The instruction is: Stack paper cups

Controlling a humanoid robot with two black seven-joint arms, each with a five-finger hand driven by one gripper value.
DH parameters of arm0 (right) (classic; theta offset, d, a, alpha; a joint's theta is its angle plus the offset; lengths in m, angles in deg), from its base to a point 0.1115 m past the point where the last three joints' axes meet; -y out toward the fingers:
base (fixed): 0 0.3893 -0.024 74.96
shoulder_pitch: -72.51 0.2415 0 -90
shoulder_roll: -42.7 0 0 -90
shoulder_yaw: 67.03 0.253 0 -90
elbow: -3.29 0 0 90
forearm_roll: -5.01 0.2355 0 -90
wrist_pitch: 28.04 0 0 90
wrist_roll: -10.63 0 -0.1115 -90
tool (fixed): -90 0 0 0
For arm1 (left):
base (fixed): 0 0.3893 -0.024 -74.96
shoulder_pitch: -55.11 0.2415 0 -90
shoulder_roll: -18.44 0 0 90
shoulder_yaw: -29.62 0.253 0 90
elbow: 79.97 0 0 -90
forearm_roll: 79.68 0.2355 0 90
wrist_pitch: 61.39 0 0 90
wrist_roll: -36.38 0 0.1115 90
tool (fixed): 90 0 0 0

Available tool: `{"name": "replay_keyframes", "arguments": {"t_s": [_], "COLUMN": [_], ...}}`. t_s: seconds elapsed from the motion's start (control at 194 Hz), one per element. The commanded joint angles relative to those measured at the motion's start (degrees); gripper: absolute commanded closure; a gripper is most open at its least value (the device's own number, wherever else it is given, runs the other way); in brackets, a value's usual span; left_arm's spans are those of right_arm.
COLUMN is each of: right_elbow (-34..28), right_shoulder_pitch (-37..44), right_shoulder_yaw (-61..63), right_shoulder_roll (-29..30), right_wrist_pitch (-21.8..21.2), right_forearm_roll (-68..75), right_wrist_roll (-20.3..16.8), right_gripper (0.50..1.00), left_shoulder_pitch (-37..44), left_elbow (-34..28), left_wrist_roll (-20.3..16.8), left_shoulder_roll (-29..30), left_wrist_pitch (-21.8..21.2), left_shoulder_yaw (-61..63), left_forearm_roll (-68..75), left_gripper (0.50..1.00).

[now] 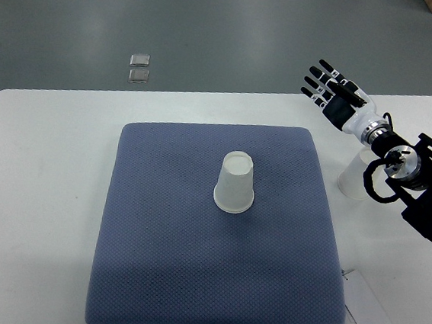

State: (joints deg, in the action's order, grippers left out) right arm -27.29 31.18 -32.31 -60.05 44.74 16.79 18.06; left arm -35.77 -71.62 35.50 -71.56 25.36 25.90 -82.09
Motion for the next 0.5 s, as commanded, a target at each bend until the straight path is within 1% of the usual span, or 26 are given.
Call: {"name": "replay_keyframes", "arguments": {"t_s": [0.0,0.495], "right_elbow": [0.1,0.0], "right_shoulder_pitch": [0.0,0.1], "right_shoulder_yaw": [0.0,0.0], "right_shoulder_roll": [0.0,0.1], "right_wrist_pitch": [0.0,0.0], "right_forearm_roll": [0.0,0.0], "right_wrist_roll": [0.0,0.0], "right_gripper": [0.585,0.585], "left_shoulder_pitch": [0.0,-0.1], "left_elbow": [-0.1,-0.3], "left_wrist_roll": [0.0,0.1], "left_shoulder_roll": [0.0,0.0], "left_wrist_pitch": [0.0,0.0], "left_shoulder_yaw": [-0.1,-0.2], "left_forearm_roll": [0.0,-0.2], "left_gripper": [0.500,0.500]}}
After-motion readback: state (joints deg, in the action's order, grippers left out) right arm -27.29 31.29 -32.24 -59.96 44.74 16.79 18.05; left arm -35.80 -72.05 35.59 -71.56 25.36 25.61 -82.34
